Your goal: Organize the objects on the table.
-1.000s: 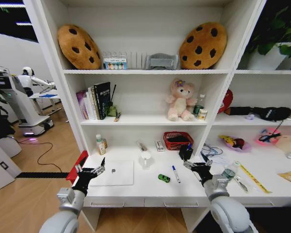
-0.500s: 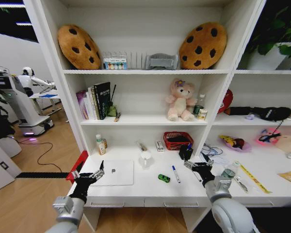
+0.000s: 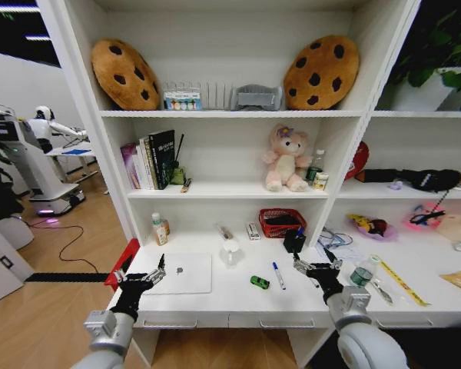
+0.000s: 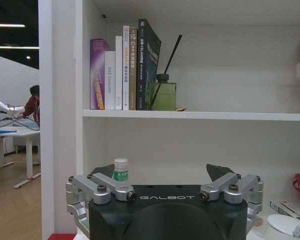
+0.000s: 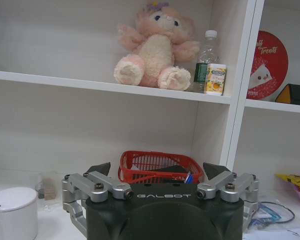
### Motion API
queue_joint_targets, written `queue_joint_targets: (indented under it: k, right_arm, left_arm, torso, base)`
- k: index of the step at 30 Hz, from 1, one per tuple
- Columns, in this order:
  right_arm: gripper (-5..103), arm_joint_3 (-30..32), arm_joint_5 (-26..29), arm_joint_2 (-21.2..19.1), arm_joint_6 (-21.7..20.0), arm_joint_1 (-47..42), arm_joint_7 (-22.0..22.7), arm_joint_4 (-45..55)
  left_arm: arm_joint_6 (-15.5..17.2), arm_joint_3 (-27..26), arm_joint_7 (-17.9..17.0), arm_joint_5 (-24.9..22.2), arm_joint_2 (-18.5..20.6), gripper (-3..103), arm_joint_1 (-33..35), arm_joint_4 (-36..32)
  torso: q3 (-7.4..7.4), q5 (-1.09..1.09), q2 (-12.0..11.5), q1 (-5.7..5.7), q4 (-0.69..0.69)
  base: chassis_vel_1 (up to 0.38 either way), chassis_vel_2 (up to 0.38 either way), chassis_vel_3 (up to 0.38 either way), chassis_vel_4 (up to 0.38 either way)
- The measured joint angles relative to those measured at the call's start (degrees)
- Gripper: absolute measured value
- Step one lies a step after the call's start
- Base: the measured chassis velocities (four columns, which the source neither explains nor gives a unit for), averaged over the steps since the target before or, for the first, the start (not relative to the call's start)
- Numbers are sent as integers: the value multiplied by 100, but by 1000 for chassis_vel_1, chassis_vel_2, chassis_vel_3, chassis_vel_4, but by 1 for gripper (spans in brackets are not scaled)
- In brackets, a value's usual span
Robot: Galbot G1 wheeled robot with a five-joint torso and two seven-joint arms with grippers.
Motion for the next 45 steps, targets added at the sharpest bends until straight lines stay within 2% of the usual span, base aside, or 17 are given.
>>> queue_joint_targets:
  k: [14,25,27,29,31,32,34,35,36,37,39,40,42,43,45]
  right_arm:
    - [100,0,136,-6,-174,34,-66,77]
    - [100,16,120,-33,-155,6,-65,111]
    - [100,2,70,-61,-138,16,-69,102]
    - [100,-7,-5,-136,-109,31,-218,80]
    - [100,-23,-3,-373,-58,87,-630,10]
    - [100,-23,-3,-373,-58,87,-630,10]
    - [100,-166,41,-853,38,232,-922,-126]
    - [100,-166,41,-853,38,232,-922,-126]
    - [100,-278,116,-1155,75,277,-1054,-190]
    - [100,-278,116,-1155,75,277,-1054,-190]
    - [100,-356,293,-1478,87,284,-1297,-244]
    - [100,-356,293,-1478,87,284,-1297,-244]
    - [100,-596,1040,-2148,-5,535,-1936,-427]
    - [100,-596,1040,-2148,-5,535,-1936,-427]
    - [100,-922,1387,-2542,-308,937,-2357,-642]
  left_arm:
    - [5,1,0,-5,4,100,-4,9]
    - [7,2,1,-6,4,100,-4,11]
    - [7,3,3,-6,5,100,-5,12]
    - [7,3,3,-6,5,100,-5,12]
    - [7,3,7,-6,4,100,-5,12]
    - [7,3,7,-6,4,100,-5,12]
    - [7,4,11,-7,5,100,-6,12]
    - [7,4,11,-7,5,100,-6,12]
    - [7,3,11,-7,5,100,-6,12]
    - [7,3,11,-7,5,100,-6,12]
    - [7,0,7,-7,5,100,-6,12]
    - [7,0,7,-7,5,100,-6,12]
    - [7,-2,3,-6,6,100,-6,12]
    - [7,-2,3,-6,6,100,-6,12]
    - [7,-1,1,-6,6,100,-6,12]
  torso:
    - [0,-1,1,-1,1]
    - [0,1,0,-1,2]
    - [1,3,-1,1,-1]
    - [1,-1,-1,1,-2]
    - [0,5,0,0,1]
    - [0,5,0,0,1]
    - [1,2,0,1,-3]
    - [1,2,0,1,-3]
    - [1,4,-1,1,0]
    - [1,4,-1,1,0]
    - [1,-3,0,1,1]
    - [1,-3,0,1,1]
    - [0,-1,0,1,0]
    - [0,-1,0,1,0]
    - [0,0,0,0,1]
  base:
    - [-21,-28,19,29]
    - [-213,-214,204,206]
    - [-229,-261,255,271]
    - [-284,-266,237,253]
    - [-100,-179,170,116]
    - [-15,-145,170,92]
    - [-28,-108,33,50]
    - [-41,-108,-15,7]
    - [-9,-23,-15,-55]
    - [-9,-23,-15,-55]
    - [34,71,-25,-54]
    - [34,88,-35,-54]
    - [43,61,-31,-44]
    - [37,61,-5,-36]
    - [0,0,0,0]
